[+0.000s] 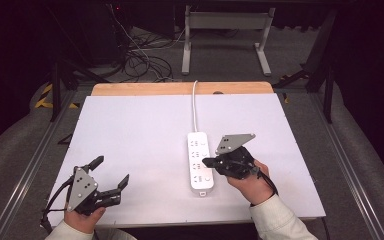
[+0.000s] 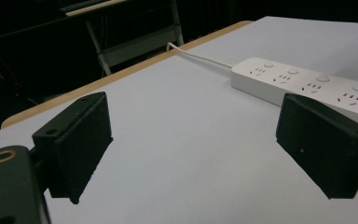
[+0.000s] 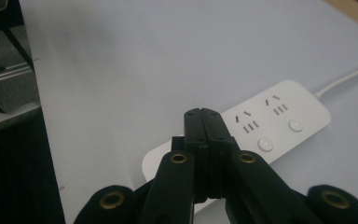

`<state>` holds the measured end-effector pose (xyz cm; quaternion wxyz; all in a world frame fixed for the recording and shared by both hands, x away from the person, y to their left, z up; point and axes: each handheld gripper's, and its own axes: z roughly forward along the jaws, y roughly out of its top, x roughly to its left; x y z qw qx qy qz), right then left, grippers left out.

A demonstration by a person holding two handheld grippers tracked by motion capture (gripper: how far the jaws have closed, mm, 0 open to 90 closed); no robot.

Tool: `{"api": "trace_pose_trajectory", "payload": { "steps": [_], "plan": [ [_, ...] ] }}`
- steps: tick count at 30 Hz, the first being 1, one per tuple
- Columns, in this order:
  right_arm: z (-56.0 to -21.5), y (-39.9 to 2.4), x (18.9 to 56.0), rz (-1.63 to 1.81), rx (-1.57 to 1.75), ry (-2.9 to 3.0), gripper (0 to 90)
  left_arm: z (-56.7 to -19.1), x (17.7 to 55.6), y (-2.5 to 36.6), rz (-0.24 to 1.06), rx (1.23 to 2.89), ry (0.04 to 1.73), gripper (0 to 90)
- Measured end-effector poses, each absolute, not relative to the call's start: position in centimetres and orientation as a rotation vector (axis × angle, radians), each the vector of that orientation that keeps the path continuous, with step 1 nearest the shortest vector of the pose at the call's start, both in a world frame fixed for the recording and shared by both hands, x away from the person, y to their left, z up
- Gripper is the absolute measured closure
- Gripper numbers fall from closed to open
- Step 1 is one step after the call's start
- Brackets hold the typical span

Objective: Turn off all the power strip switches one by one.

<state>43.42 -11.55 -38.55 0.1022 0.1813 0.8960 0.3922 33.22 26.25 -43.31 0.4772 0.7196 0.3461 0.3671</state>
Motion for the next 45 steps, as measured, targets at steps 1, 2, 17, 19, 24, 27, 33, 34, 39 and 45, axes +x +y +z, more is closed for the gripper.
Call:
{"api": "trace_pose_trajectory", "payload": {
  "steps": [1, 2, 17, 19, 24, 27, 33, 34, 39, 45],
  "plan": [
    [-38.7, -11.4, 43.5, 1.134, 0.546, 2.66, 90.0, -43.3, 33.2, 26.3, 0.895, 1.759, 0.846, 11.2],
    [-38.8, -11.2, 43.6, 1.114, 0.546, 2.669, 90.0, -43.3, 33.2, 26.3, 0.895, 1.759, 0.847, 11.2],
    [-41.4, -10.4, 44.4, 0.957, 0.578, 2.766, 90.0, -43.3, 33.2, 26.3, 0.892, 1.758, 0.847, 11.3],
    [-41.6, -10.4, 44.4, 0.949, 0.584, 2.77, 90.0, -43.3, 33.1, 26.3, 0.892, 1.756, 0.847, 11.3],
    [-42.4, -10.1, 44.6, 0.894, 0.578, 2.786, 90.0, -43.2, 33.1, 26.3, 0.889, 1.759, 0.848, 12.1],
    [-42.7, -10.0, 44.6, 0.872, 0.579, 2.795, 90.0, -43.2, 33.1, 26.3, 0.883, 1.761, 0.85, 12.8],
    [-43.4, -9.9, 44.5, 0.841, 0.594, 2.811, 90.0, -43.2, 33.2, 26.4, 0.869, 1.775, 0.854, 13.1],
    [-43.5, -9.9, 44.5, 0.839, 0.595, 2.813, 90.0, -43.2, 33.2, 26.4, 0.87, 1.774, 0.855, 13.1],
    [-43.8, -9.9, 44.5, 0.834, 0.598, 2.819, 90.0, -43.2, 33.2, 26.4, 0.875, 1.771, 0.856, 13.1],
    [-44.1, -9.9, 44.5, 0.834, 0.601, 2.819, 90.0, -43.2, 33.1, 26.4, 0.874, 1.773, 0.853, 13.1]
  ]
}}
